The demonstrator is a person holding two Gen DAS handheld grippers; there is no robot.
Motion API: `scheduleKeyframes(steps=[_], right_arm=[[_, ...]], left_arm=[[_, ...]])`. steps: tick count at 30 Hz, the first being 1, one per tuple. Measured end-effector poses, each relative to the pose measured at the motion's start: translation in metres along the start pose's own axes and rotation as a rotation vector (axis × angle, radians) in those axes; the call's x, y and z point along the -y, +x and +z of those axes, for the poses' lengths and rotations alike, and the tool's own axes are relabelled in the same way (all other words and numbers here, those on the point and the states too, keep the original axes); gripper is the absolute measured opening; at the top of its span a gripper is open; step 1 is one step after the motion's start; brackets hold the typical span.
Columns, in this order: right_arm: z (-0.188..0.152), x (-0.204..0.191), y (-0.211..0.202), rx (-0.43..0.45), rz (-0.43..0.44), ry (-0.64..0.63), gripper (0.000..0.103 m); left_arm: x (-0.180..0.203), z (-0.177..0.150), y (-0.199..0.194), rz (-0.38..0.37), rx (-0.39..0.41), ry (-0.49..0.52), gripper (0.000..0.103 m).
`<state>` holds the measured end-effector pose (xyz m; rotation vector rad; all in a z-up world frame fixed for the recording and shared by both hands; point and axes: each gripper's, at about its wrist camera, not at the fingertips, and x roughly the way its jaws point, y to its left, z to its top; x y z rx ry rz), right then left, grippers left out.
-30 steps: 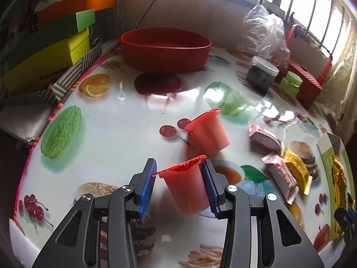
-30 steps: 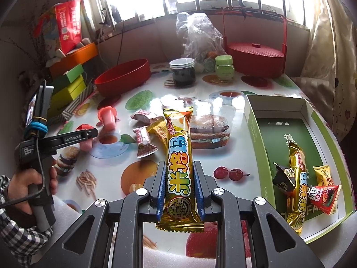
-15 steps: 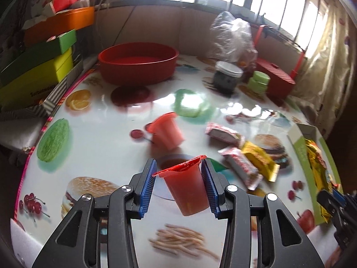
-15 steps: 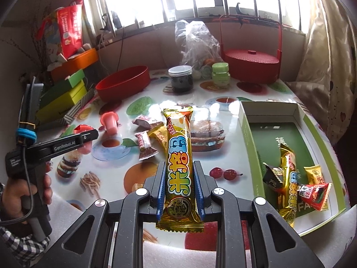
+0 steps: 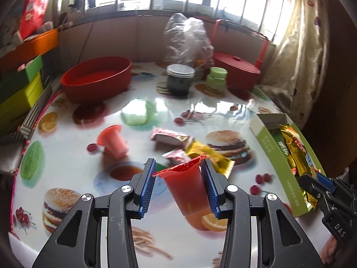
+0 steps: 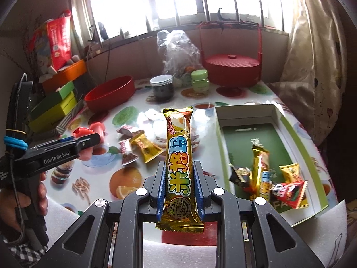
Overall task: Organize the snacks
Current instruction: 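Carry the jelly cup and wafer bar to the green box and release both inside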
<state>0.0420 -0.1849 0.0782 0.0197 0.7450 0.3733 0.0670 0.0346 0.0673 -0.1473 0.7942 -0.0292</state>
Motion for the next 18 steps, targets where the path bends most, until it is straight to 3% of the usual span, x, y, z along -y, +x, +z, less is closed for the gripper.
scheduleKeyframes(steps=[10,18], right_arm=[[0.001,0.019,-0.013,0.021,-0.041,0.024,0.022],[0.0,0.047,-0.022,0.009,-0.134,0.072,0.022]], left_arm=[[0.034,0.008,0.005,-0.095,-0.019,0.059,0.043],[0.07,0.013,0.017,-0.189,-0.042,0.098,0.043]])
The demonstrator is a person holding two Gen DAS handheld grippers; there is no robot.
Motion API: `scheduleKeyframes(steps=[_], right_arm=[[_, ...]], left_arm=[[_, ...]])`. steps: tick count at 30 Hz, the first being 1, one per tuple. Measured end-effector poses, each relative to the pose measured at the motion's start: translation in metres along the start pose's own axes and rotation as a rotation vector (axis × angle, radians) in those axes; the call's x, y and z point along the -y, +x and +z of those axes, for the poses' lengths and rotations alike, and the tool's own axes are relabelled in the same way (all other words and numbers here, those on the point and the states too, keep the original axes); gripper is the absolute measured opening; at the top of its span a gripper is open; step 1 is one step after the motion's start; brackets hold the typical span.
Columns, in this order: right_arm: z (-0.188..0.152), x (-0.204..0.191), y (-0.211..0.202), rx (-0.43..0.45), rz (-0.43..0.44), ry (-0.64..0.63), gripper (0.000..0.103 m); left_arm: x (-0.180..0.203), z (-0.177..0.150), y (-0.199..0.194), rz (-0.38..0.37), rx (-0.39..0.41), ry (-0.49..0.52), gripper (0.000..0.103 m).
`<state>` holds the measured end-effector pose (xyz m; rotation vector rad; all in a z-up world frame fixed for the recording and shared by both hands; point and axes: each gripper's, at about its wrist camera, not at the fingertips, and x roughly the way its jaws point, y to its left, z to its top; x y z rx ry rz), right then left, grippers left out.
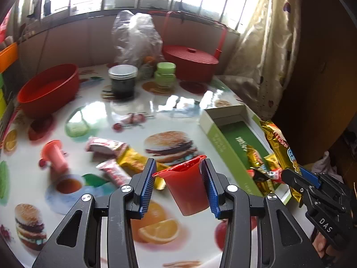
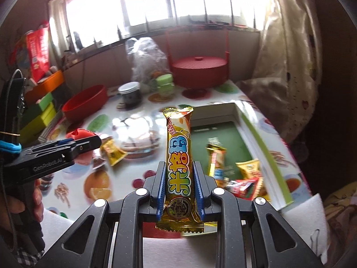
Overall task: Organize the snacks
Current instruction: 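Carry the jelly cup and wafer bar to the green box and release both inside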
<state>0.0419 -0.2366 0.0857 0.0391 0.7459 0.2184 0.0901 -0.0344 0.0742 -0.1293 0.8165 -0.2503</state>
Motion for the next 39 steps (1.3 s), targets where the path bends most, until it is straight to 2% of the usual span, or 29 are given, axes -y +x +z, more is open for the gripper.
scheduleKeyframes(steps=[10,15,21,30,39], right_arm=[[-0.005,0.035,0.0,-0.018,-0.075,0.049,0.022],[-0.007,0.047,0.006,-0.037,-0.102,0.068,0.022],[-0.009,0.059,0.014,-0.061,-0.132,0.075,0.022],[-0.009,0.077,0.023,-0.085,-0.17,0.082,0.022],[-0.009,0.079,0.032,-0.098,-0.167,0.078,0.022]], left_arm=[[0.041,0.01,0.022,-0.147,-0.036,0.026,0.043],[0.063,0.014,0.034,-0.195,-0.058,0.055,0.043],[0.082,0.011,0.052,-0.23,-0.096,0.074,0.043],[0.094,0.005,0.074,-0.235,-0.151,0.092,0.043],[0.1,0.007,0.078,-0.226,-0.145,0.106,0.043]])
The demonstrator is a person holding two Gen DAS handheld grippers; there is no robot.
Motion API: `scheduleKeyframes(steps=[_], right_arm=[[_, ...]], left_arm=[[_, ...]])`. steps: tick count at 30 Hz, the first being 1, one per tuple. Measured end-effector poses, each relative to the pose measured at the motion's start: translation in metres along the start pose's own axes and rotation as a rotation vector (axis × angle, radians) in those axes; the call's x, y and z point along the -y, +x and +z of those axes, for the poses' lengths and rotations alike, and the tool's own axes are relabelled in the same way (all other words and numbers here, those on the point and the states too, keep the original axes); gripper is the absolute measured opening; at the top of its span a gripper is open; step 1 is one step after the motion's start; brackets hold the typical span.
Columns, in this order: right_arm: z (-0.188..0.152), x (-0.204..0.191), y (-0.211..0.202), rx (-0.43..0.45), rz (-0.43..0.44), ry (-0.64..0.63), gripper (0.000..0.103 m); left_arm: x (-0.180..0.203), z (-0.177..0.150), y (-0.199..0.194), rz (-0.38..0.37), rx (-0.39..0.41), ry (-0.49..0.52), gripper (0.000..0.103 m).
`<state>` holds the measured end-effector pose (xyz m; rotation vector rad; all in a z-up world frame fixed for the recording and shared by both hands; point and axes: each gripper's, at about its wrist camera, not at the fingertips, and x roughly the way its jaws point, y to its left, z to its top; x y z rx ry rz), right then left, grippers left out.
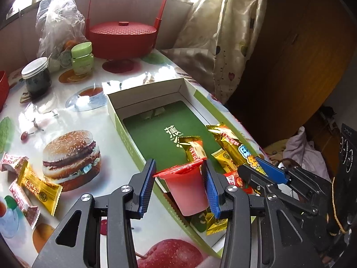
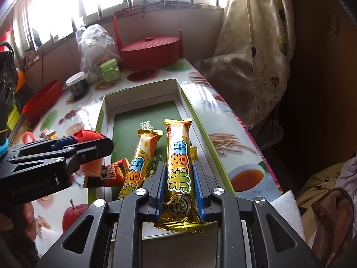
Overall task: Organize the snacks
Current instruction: 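Carry the jelly cup and wafer bar to the green box and release both inside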
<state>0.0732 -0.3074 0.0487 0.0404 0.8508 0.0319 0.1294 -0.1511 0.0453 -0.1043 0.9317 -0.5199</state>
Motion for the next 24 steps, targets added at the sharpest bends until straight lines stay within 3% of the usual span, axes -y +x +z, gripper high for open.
scheduleKeyframes(steps=[10,24], right_arm=[[0.0003,0.0006,0.0012,-0.001,0.002,-0.002,0.022],[0.0009,-0.004,-0.0011,0.0,-0.008,-0.008,0.038]], left_arm=[[0.003,0.0007,0.0072,0.005,-0.017,-0.005,0.044],[0.0034,-0.0004,0.0057,-0.022,-0.023,-0.002,0.05]])
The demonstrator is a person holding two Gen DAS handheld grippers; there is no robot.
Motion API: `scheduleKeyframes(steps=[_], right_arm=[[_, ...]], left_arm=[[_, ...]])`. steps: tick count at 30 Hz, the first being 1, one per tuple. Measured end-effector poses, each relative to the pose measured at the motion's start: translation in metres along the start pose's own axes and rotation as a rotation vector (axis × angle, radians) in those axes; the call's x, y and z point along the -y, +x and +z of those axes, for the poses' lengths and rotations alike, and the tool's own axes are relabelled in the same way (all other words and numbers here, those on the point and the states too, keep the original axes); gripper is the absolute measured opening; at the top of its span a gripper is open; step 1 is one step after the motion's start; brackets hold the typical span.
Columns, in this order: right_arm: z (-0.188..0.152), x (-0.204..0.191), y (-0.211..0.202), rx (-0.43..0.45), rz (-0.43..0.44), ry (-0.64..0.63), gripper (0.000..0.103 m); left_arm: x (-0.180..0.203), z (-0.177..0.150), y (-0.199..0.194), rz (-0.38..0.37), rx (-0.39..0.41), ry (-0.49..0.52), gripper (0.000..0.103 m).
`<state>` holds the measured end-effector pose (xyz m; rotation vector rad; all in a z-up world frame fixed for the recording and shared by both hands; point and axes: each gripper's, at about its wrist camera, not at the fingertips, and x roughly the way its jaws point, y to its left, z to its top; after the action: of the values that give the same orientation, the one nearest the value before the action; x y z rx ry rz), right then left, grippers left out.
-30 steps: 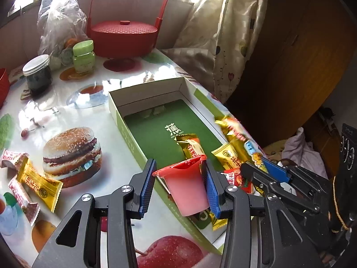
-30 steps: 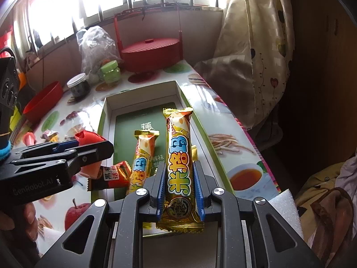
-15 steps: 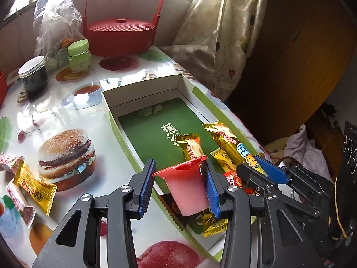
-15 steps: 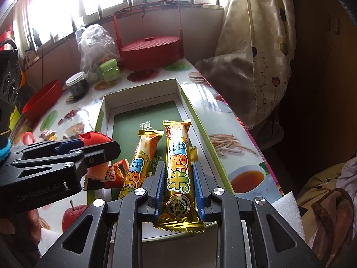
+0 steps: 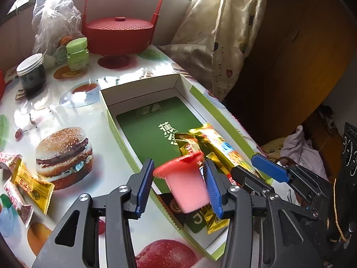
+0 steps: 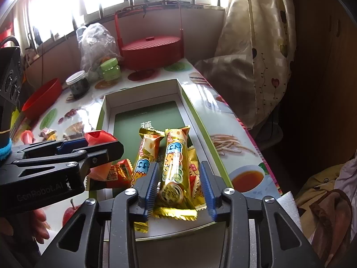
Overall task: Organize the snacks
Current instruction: 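Carry the jelly cup and wafer bar to the green box and release both inside, then move both open tools back over the remaining snacks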
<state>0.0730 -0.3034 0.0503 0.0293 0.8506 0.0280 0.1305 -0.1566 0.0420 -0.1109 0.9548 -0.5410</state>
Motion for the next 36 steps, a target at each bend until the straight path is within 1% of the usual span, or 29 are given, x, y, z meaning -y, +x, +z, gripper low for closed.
scheduleKeyframes(steps=[2,4,14,17,21,26,33,36], right_arm=[[0.0,0.0,-0.001,0.0,-0.002,0.0,0.039],[0.0,-0.001,-0.003,0.003,-0.006,-0.001,0.04],[0.0,-0.002,-0.011,0.015,-0.019,0.004,0.041],[0.0,-0.005,-0.016,0.024,-0.02,0.001,0.041],[0.0,-0.011,-0.021,0.035,-0.018,-0.003,0.041],[0.0,-0.02,-0.029,0.051,-0.011,-0.007,0.041],[0.0,-0.033,-0.039,0.075,0.02,-0.01,0.042],[-0.001,-0.041,-0.041,0.079,0.039,-0.021,0.041]], left_arm=[[0.001,0.0,-0.001,-0.013,0.001,0.0,0.054],[0.003,0.0,-0.002,-0.017,0.006,-0.002,0.056],[-0.001,-0.002,-0.012,-0.01,0.011,-0.022,0.057],[-0.004,-0.004,-0.022,-0.008,0.038,-0.028,0.057],[-0.007,-0.006,-0.034,0.002,0.047,-0.032,0.057],[-0.014,-0.012,-0.051,0.026,0.067,-0.034,0.057],[-0.027,-0.022,-0.076,0.105,0.104,-0.036,0.057],[-0.032,-0.027,-0.083,0.144,0.108,-0.029,0.057]])
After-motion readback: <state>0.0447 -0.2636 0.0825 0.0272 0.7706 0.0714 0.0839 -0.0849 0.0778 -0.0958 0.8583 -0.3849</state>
